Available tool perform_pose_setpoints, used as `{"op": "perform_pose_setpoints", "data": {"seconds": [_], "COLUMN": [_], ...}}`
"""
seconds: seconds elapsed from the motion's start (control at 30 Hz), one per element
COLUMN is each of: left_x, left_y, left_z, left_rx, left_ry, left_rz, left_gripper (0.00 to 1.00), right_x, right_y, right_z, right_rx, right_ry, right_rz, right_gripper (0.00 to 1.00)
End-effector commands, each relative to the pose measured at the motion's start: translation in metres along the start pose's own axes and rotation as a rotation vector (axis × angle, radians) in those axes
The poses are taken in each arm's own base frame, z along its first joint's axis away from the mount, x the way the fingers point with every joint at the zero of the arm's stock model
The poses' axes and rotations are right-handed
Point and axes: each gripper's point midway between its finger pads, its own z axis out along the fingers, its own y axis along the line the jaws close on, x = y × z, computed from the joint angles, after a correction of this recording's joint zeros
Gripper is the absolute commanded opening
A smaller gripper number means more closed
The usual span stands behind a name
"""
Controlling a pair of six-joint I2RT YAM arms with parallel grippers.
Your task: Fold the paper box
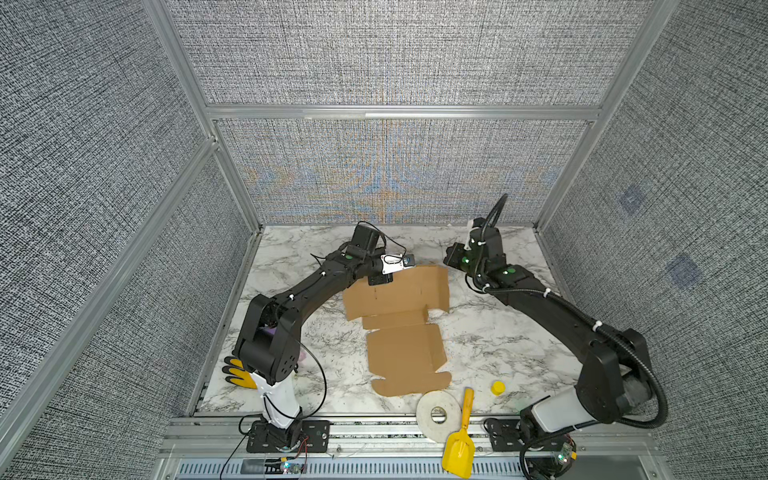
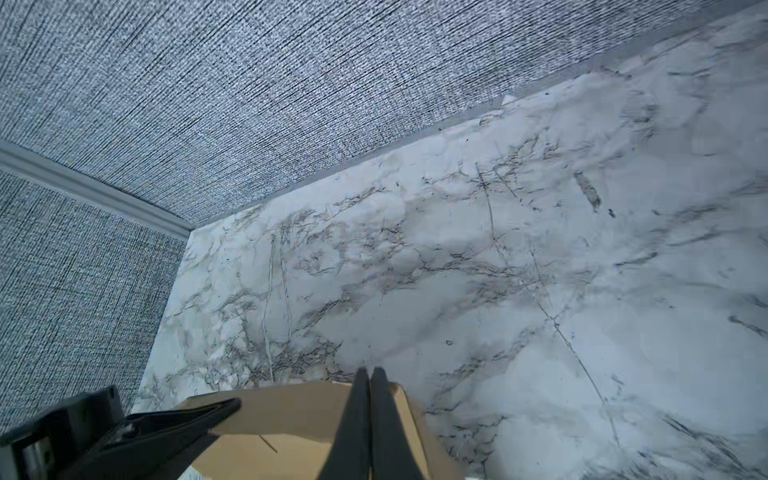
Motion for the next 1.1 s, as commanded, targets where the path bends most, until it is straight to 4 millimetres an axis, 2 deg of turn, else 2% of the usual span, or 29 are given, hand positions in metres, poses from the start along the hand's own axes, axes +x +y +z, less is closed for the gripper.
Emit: {"op": "perform_pose_setpoints", "data": {"seconds": [0.0, 0.13, 0.33, 0.53, 0.8, 1.07], "left_x": [-0.007, -0.009, -0.010, -0.010, -0.013, -0.014], "left_y": [0.004, 0.001, 0.000, 0.001, 0.001, 0.000], "left_z": [-0.002, 0.000, 0.001, 0.003, 0.003, 0.004], "left_rx": [-0.017, -0.014, -0.014, -0.013, -0.010, -0.003], "left_ry": [-0.016, -0.018, -0.017, -0.019, -0.027, -0.032], "left_rz": [0.014, 0.009, 0.001, -0.019, -0.036, -0.047], "left_gripper": [0.01, 0.01, 0.01, 0.01, 0.01, 0.01], "right_x": [0.022, 0.038, 0.048, 0.066, 0.081, 0.094], "right_y": [0.004, 0.001, -0.004, -0.005, 0.013, 0.044], "right_z": [0.015, 0.028, 0.024, 0.025, 0.027, 0.034], "right_rx": [-0.038, -0.040, -0.031, -0.028, -0.056, -0.161], "right_ry": [0.115, 0.162, 0.177, 0.219, 0.240, 0.242], "right_rz": [-0.016, 0.014, 0.019, 0.031, 0.033, 0.078], "right_gripper": [0.05, 0.05, 0.05, 0.05, 0.05, 0.05]}}
